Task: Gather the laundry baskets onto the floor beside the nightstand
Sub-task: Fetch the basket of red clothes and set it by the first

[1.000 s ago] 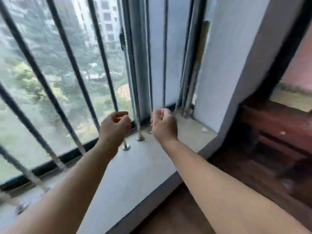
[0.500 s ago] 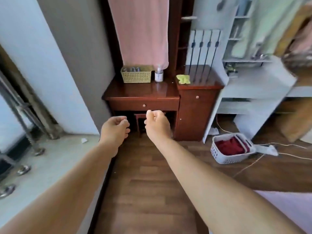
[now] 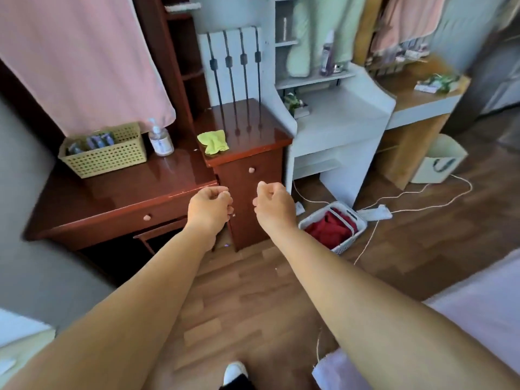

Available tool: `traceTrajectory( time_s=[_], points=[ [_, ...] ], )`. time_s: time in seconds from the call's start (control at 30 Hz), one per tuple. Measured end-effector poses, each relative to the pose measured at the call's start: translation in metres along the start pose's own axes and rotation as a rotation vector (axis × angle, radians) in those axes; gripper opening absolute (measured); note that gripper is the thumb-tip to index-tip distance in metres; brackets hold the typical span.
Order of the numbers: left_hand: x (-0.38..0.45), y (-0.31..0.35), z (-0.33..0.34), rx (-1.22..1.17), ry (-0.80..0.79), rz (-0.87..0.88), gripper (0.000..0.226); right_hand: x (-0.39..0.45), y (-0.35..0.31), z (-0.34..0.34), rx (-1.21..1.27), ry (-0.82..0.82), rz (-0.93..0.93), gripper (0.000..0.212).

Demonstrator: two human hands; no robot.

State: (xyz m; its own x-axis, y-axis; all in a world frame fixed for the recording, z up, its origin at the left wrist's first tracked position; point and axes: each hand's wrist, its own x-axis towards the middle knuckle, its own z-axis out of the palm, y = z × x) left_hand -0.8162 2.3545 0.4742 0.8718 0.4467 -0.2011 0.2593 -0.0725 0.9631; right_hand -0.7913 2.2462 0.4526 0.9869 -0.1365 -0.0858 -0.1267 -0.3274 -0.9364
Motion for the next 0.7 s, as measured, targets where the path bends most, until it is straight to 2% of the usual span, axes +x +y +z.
traceTrajectory(
  time_s=[0.17, 0.33, 0.47, 0.6, 0.7],
  points=[
    [0.083, 0.018, 0.060, 0.023, -0.246, -0.016, 0.018, 0.088, -0.001, -0.008, -0.052, 0.168, 0.057, 0.033],
    [0.130, 0.026, 0.118, 0.071, -0.425, -0.075, 0.018, 0.146, 0.010, -0.030, -0.092, 0.275, 0.134, 0.034],
    [0.165, 0.029, 0.165, 0.111, -0.497, -0.092, 0.014, 0.193, 0.031, -0.049, -0.073, 0.360, 0.183, 0.038],
    [0.205, 0.024, 0.222, 0.164, -0.539, -0.142, 0.020, 0.251, 0.070, -0.069, -0.041, 0.363, 0.255, 0.029],
    [0.232, 0.016, 0.274, 0.206, -0.569, -0.190, 0.027, 0.300, 0.104, -0.089, -0.075, 0.375, 0.315, 0.038]
  ],
)
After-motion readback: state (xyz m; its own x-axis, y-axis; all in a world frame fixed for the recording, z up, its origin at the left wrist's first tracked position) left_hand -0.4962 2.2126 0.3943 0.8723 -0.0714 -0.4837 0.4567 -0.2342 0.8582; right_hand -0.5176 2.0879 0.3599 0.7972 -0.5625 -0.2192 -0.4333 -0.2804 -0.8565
